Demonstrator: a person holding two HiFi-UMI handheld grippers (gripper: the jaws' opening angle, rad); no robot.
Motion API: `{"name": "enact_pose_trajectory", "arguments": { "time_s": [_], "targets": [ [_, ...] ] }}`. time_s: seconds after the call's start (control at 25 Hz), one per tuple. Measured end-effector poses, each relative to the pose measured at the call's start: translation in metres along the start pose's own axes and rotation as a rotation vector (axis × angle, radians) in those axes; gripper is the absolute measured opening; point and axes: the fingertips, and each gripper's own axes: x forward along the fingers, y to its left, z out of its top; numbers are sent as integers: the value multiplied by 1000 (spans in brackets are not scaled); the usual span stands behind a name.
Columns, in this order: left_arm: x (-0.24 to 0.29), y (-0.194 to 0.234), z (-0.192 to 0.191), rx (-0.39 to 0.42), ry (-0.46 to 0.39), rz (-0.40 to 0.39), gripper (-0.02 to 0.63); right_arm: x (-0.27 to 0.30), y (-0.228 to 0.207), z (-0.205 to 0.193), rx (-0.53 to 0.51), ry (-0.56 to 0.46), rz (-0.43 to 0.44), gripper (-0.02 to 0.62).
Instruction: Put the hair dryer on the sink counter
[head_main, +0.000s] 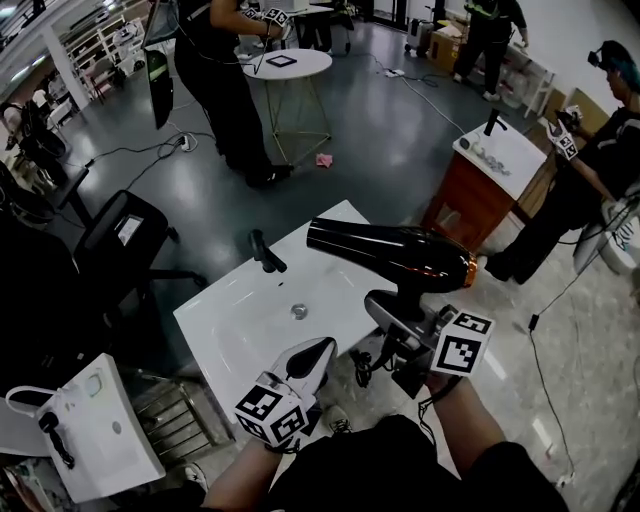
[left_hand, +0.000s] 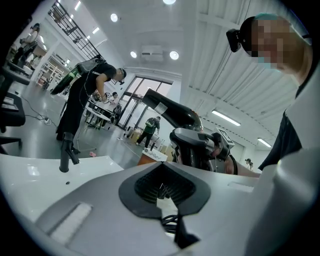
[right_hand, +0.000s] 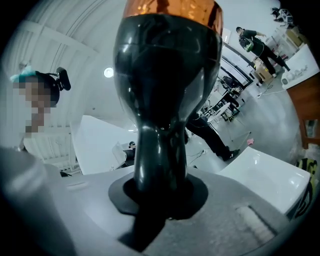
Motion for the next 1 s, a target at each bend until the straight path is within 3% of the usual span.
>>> {"name": "enact_pose_trajectory", "arguments": {
  "time_s": [0.44,1.0],
  "targets": [
    [11,23,20,20,-51,75,3,41,-11,28,-31,47,90,48],
    [62,49,22,-20,-124,325,3,88,-76,37,-8,266,295,49]
  ]
}}
